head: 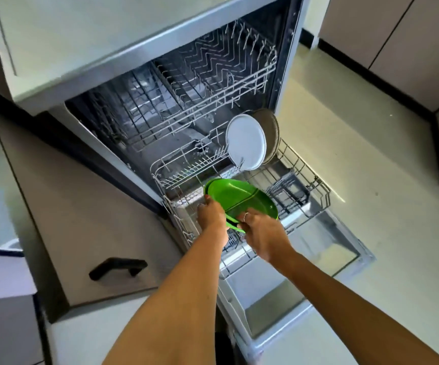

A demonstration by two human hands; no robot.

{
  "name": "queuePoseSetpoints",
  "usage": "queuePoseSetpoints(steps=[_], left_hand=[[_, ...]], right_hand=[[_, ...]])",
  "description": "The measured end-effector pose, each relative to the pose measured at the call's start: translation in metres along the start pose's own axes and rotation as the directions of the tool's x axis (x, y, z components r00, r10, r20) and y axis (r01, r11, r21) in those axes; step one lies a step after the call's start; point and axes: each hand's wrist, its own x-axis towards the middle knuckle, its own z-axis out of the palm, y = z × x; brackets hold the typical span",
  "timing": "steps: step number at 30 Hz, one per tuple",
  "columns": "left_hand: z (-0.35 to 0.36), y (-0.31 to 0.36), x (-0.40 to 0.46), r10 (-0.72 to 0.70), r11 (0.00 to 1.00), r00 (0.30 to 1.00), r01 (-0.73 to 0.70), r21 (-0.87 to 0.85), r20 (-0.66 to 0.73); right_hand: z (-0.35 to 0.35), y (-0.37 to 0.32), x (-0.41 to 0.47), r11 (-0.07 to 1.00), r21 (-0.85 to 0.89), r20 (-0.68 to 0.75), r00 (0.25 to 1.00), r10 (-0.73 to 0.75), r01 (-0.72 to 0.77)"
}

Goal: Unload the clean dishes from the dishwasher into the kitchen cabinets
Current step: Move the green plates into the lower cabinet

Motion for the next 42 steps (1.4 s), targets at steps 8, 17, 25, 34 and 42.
queuePoseSetpoints(steps=[8,17,25,34,42], left_hand=[[-0.021,-0.048,-0.035,-0.066,0.997,0.998,0.066,0.049,-0.003],[-0.096,-0.131,-0.059,-0.088,0.943,0.987,0.039,0.330,0.135],[-0.210,-0.222,-0.041,-0.316,0.895,0.948,0.289,0.339,0.026],[-0.352,-0.203,-0.006,-0.377,0.926,0.925,0.376,-0.030,-0.044],[-0.472,-0.158,0.054,-0.329,0.921,0.942,0.304,-0.242,-0.066]], right_hand=[[0.024,-0.009,-0.057,0.996,0.088,0.135,0.991,0.008,-0.020],[0.066,-0.046,-0.116,0.999,0.037,0.342,0.940,0.001,-0.014],[0.154,-0.099,-0.143,0.999,0.028,0.593,0.805,0.008,-0.030],[0.228,-0.197,-0.111,0.945,-0.317,0.564,0.818,0.116,0.085],[0.272,-0.287,-0.076,0.955,-0.055,0.316,0.902,0.292,-0.290]])
